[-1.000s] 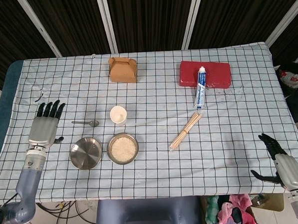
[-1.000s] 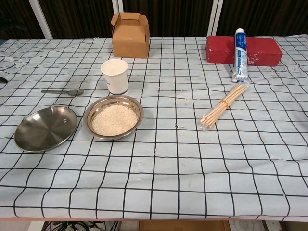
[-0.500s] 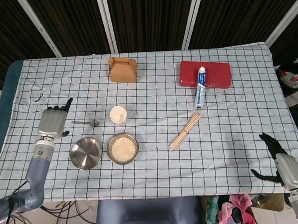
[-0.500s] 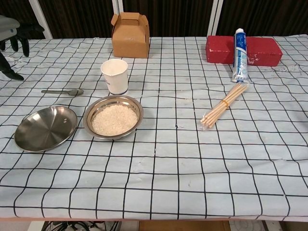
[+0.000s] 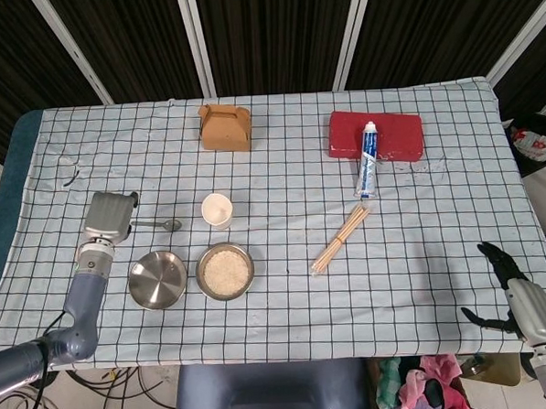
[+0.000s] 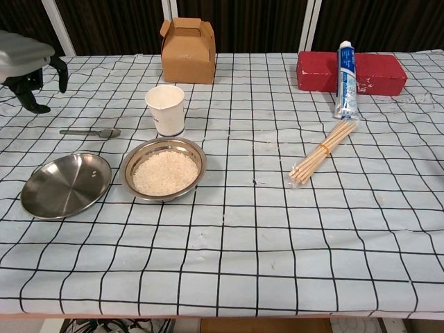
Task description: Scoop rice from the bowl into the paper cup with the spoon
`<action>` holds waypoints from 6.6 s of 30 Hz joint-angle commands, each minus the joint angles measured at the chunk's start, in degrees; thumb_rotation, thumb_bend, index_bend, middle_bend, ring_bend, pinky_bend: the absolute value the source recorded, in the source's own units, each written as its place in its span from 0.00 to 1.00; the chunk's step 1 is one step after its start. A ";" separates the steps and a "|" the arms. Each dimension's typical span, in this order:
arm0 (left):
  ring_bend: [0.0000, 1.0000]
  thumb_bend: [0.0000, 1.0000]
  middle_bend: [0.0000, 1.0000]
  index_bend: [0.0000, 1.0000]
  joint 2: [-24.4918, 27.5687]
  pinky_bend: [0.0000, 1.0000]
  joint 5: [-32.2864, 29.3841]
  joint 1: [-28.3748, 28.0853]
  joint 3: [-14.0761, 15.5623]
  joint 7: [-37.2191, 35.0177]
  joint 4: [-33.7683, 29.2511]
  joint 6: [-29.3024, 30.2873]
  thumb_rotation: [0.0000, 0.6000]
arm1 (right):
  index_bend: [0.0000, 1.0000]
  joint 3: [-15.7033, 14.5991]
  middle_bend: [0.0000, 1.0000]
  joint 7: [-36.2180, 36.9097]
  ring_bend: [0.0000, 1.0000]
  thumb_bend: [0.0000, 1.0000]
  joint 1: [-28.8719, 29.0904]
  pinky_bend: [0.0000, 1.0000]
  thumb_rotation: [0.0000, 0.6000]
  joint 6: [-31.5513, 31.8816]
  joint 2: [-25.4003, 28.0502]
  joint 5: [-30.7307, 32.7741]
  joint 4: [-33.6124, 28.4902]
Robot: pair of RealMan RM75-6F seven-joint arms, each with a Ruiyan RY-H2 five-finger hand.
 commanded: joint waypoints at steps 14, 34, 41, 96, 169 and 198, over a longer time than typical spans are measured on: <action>1.00 0.28 1.00 0.46 -6.60 1.00 -4.37 -3.49 0.96 0.31 12.64 -6.59 1.00 | 0.00 0.56 0.00 0.12 0.00 0.17 -0.02 0.18 1.00 -0.64 0.29 1.78 -0.61; 1.00 0.32 1.00 0.49 -12.38 1.00 -4.11 -5.46 1.91 -2.05 22.03 -10.86 1.00 | 0.00 0.94 0.00 0.48 0.00 0.17 -0.21 0.18 1.00 -0.92 0.67 2.40 -0.98; 1.00 0.34 1.00 0.50 -13.23 1.00 -4.02 -5.71 1.86 -2.56 23.18 -11.47 1.00 | 0.00 1.03 0.00 0.75 0.00 0.17 -0.30 0.18 1.00 -0.88 0.75 2.43 -0.96; 1.00 0.42 1.00 0.59 -0.38 1.00 6.31 -6.99 1.67 3.72 0.59 0.25 1.00 | 0.00 1.17 0.00 3.51 0.00 0.17 -0.48 0.18 1.00 -1.21 1.17 1.94 -1.53; 1.00 0.47 1.00 0.75 -4.28 1.00 0.28 -31.49 21.66 57.34 -12.93 -0.27 1.00 | 0.00 1.27 0.00 11.16 0.00 0.17 -0.37 0.18 1.00 -2.74 3.21 2.05 -3.08; 1.00 0.48 1.00 0.77 -15.93 1.00 -11.69 -30.52 19.39 65.92 -12.28 10.69 1.00 | 0.00 1.26 0.00 11.70 0.00 0.17 -0.36 0.18 1.00 -2.82 3.29 2.00 -3.02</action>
